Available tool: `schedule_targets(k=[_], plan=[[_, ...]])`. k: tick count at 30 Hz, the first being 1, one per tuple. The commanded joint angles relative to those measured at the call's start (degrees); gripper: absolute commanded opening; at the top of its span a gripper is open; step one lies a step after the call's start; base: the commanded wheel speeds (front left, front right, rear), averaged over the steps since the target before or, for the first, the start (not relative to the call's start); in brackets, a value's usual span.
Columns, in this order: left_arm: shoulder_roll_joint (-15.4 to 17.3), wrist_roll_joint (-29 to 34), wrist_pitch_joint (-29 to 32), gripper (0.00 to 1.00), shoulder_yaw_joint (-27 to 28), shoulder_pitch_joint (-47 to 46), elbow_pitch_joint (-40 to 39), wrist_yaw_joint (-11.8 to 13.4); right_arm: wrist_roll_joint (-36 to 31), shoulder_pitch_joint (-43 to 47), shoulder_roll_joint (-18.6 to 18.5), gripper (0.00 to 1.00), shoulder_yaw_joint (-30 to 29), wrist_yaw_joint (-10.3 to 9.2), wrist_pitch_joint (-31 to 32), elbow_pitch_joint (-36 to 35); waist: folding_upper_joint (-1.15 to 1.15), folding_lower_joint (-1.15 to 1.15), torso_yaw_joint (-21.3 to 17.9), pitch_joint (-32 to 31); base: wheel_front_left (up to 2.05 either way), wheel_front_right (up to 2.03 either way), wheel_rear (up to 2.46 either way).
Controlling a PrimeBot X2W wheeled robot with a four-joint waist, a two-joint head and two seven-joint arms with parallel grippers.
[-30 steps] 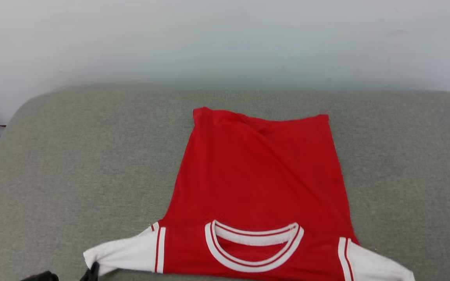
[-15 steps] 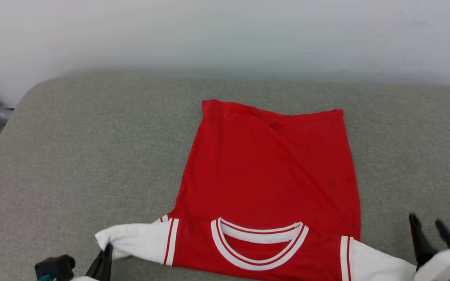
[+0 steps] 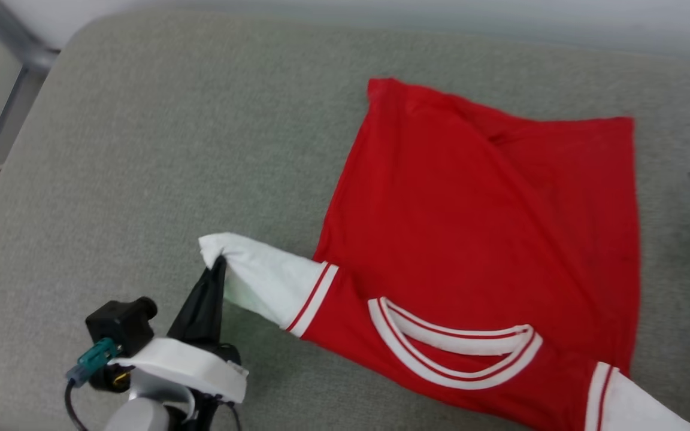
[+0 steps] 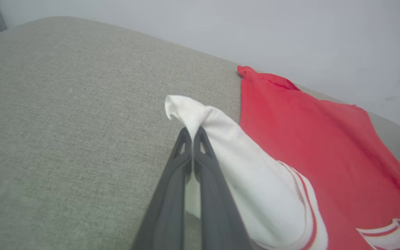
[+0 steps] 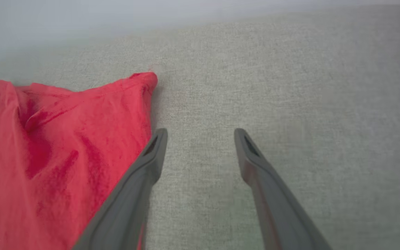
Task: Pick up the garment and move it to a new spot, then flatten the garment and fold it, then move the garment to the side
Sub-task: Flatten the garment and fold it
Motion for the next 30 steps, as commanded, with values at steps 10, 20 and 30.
schedule_targets(k=[10, 20, 30], plan=[[-4.19, 1.85, -1.42, 0.00, -1.89, -5.79, 0.06, -3.28, -2.73, -16.02, -5.19, 1.00, 8.28, -0.03, 13.40, 5.48, 0.00, -0.02, 7.96, 11.27, 0.00, 0.00, 0.00], [-5.78, 2.78, -1.78, 0.00, -1.35, -6.59, 1.81, -4.62, -2.70, -13.43, -3.48, 0.00, 9.03, -0.03, 26.06, 16.05, 0.00, -0.02, 8.76, 12.46, 0.00, 0.00, 0.00], [-4.72, 1.78, -1.59, 0.00, -0.04, -4.78, 4.64, -4.78, -2.12, -14.51, -5.60, 0.00, 7.31, -0.06, 20.94, 10.01, 0.00, -0.02, 5.66, 7.21, 0.00, 0.00, 0.00]])
